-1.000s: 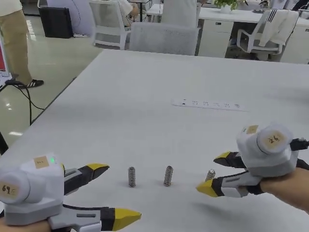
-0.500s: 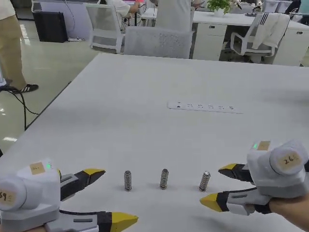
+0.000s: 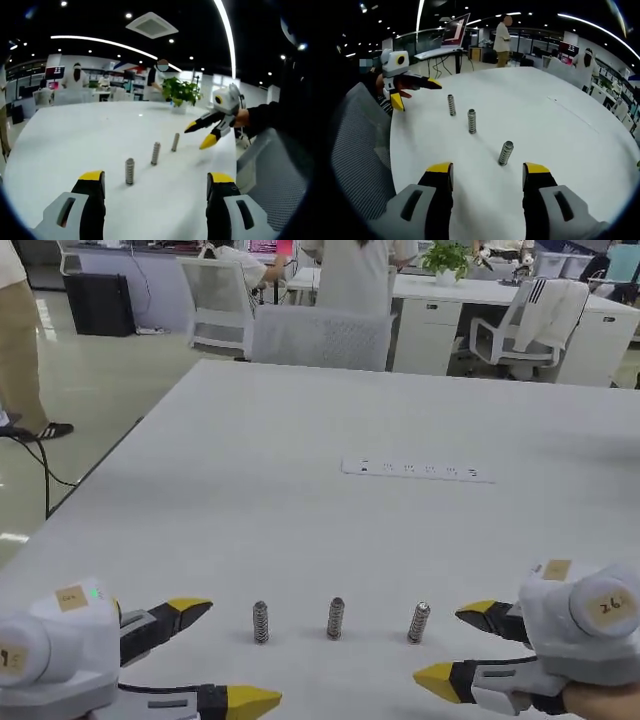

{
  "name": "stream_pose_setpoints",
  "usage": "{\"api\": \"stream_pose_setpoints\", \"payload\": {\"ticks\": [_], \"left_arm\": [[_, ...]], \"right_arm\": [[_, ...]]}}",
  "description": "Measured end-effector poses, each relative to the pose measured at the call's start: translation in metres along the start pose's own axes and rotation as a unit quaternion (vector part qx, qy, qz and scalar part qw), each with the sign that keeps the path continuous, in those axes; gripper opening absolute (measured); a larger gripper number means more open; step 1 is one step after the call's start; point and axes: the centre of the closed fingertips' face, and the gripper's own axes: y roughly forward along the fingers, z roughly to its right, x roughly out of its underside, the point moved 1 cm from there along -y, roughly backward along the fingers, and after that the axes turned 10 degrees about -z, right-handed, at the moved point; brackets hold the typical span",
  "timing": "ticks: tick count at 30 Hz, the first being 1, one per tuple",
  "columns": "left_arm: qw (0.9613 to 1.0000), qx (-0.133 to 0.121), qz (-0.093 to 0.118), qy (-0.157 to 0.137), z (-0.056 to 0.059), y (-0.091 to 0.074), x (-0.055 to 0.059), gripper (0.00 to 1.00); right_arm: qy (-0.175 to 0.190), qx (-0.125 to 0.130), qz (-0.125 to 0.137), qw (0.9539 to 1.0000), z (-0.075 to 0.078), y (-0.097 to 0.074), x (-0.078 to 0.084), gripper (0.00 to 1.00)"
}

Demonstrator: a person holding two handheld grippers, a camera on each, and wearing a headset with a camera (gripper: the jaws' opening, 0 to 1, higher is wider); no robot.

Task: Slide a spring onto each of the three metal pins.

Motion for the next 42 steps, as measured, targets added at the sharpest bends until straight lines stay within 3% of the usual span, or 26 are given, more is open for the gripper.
{"api": "stream_pose_setpoints", "payload": {"ticks": [3, 42], "left_arm": [[1.0, -0.001, 0.001, -0.002, -0.0012, -0.0006, 0.0006, 0.8], [0.9999, -0.011, 0.007, -0.007, -0.0024, -0.0032, 0.0009, 0.8]], "right_arm": [[0.003, 0.002, 0.009, 1.0, 0.0003, -0.0007, -0.0021, 0.55], [0.002, 0.002, 0.014, 0.9999, -0.0016, 0.0019, -0.0009, 0.6]]}}
